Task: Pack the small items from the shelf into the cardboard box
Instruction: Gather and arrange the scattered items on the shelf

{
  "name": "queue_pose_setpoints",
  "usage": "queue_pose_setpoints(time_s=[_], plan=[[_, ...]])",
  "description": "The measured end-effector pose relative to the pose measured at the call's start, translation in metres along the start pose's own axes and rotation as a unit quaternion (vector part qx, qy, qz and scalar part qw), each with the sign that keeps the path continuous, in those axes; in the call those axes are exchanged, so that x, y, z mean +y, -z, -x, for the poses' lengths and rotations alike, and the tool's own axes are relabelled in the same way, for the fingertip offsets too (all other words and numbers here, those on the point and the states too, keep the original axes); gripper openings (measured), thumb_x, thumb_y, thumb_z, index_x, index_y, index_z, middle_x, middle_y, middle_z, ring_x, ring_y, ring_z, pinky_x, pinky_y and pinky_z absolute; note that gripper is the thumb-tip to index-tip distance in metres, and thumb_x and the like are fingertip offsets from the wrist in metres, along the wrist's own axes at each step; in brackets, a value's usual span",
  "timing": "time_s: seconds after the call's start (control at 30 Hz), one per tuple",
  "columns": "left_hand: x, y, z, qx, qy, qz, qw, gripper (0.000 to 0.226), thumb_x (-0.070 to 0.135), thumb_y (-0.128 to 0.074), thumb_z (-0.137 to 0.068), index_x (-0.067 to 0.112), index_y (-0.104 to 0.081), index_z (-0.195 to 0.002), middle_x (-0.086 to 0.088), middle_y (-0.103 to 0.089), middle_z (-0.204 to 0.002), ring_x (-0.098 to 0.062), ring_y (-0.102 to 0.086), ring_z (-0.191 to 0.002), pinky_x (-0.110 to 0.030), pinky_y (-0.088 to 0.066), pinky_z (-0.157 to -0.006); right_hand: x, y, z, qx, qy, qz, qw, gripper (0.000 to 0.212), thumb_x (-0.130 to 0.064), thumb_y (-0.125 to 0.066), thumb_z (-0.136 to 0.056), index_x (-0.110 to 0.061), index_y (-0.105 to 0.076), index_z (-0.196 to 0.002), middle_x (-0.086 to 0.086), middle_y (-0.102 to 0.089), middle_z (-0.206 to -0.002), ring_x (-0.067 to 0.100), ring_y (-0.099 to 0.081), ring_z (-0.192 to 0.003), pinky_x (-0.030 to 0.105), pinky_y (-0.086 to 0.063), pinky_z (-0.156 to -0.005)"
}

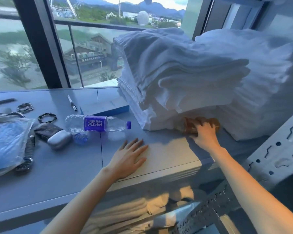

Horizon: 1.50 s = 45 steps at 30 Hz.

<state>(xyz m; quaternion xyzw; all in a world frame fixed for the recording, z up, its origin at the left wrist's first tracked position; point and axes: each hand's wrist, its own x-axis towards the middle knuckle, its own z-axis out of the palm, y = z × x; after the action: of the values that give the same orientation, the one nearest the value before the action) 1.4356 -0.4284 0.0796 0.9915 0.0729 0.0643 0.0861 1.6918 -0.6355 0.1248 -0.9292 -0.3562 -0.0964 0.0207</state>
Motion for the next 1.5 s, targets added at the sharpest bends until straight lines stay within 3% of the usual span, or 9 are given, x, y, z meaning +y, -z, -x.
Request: queue_pose_setpoints(time_s=[0.13,0.33,0.5,0.67,0.77,0.87,1.03,1.23,1.5], plan=[[0.000,-0.002,0.018,0.013,0.014,-0.003,1.000,0.054,0.051,-0.024,-0.096,0.035,-0.018,-0.147,0.007,-0.008,-0.158,-0.011,0.000,-0.146,-0.032,0.010,-0.115,0.008,0.000,0.004,0.073,0.100,-0.044,0.991,0.050,-0.028,-0.072,-0.076,-0.018,-0.055,-0.122,0.018,-0.057,-0.112,0.041,-0.051,-0.105,0.050,-0.034,-0.094],[0.007,0.003,0.022,0.042,0.028,0.015,0.999,0.049,0.045,-0.032,-0.098,0.032,-0.029,-0.145,0.006,-0.018,-0.156,-0.012,-0.010,-0.145,-0.031,-0.001,-0.118,-0.006,-0.005,0.004,0.008,0.065,-0.031,0.997,0.079,-0.057,-0.058,-0.080,-0.022,-0.027,-0.143,0.015,-0.043,-0.138,0.035,-0.033,-0.131,0.053,-0.016,-0.109],[0.007,0.002,0.022,0.063,0.040,0.025,0.997,0.048,0.043,-0.035,-0.097,0.031,-0.034,-0.143,0.004,-0.025,-0.155,-0.013,-0.018,-0.144,-0.030,-0.006,-0.118,-0.032,-0.007,0.014,0.069,0.081,-0.058,0.993,0.075,-0.050,-0.064,-0.078,-0.024,-0.032,-0.141,0.011,-0.045,-0.138,0.034,-0.038,-0.128,0.054,-0.018,-0.107],[0.010,0.005,0.028,0.088,0.077,0.038,0.992,0.053,0.043,-0.037,-0.096,0.031,-0.025,-0.146,0.003,-0.019,-0.156,-0.015,-0.016,-0.144,-0.031,-0.010,-0.117,-0.065,-0.007,0.030,0.080,0.114,-0.090,0.986,0.076,-0.051,-0.064,-0.078,-0.025,-0.033,-0.142,0.007,-0.042,-0.141,0.031,-0.038,-0.127,0.050,-0.018,-0.107],[0.012,0.006,0.041,0.114,0.114,0.055,0.985,0.058,0.041,-0.042,-0.094,0.028,-0.023,-0.147,0.004,-0.017,-0.157,-0.014,-0.016,-0.144,-0.031,-0.016,-0.116,-0.087,-0.003,0.040,0.096,0.174,-0.117,0.973,0.075,-0.048,-0.066,-0.078,-0.023,-0.035,-0.142,0.005,-0.044,-0.141,0.029,-0.042,-0.126,0.047,-0.027,-0.103],[0.006,0.010,0.062,0.141,0.145,0.063,0.977,0.063,0.038,-0.049,-0.092,0.023,-0.024,-0.147,0.001,-0.020,-0.156,-0.016,-0.019,-0.144,-0.028,-0.014,-0.116,-0.103,0.006,0.043,0.082,0.265,-0.142,0.950,0.075,-0.042,-0.069,-0.077,-0.019,-0.037,-0.141,0.004,-0.042,-0.145,0.027,-0.044,-0.129,0.046,-0.030,-0.104],[-0.012,0.019,0.102,0.160,0.203,0.067,0.964,0.067,0.035,-0.054,-0.090,0.020,-0.022,-0.148,-0.003,-0.017,-0.156,-0.019,-0.019,-0.144,-0.029,-0.017,-0.115,-0.117,0.013,0.036,0.057,0.293,-0.128,0.946,0.069,-0.037,-0.072,-0.076,-0.023,-0.043,-0.136,0.000,-0.052,-0.137,0.024,-0.050,-0.123,0.043,-0.030,-0.105],[-0.025,0.028,0.134,0.207,0.218,0.054,0.952,0.069,0.029,-0.061,-0.087,0.011,-0.029,-0.145,-0.010,-0.027,-0.153,-0.026,-0.024,-0.142,-0.040,-0.026,-0.115,-0.200,0.014,0.047,0.122,0.386,-0.178,0.897,0.071,-0.036,-0.082,-0.062,-0.020,-0.056,-0.126,-0.001,-0.066,-0.117,0.023,-0.064,-0.102,0.038,-0.043,-0.090],[-0.073,0.044,0.180,0.247,0.321,-0.031,0.914,0.058,0.024,-0.060,-0.088,0.010,-0.038,-0.140,-0.013,-0.038,-0.145,-0.030,-0.028,-0.139,-0.045,-0.029,-0.113,-0.314,0.011,0.049,0.096,0.421,-0.248,0.867,0.064,-0.034,-0.074,-0.072,-0.017,-0.050,-0.129,0.000,-0.058,-0.130,0.020,-0.051,-0.121,0.039,-0.032,-0.104]])
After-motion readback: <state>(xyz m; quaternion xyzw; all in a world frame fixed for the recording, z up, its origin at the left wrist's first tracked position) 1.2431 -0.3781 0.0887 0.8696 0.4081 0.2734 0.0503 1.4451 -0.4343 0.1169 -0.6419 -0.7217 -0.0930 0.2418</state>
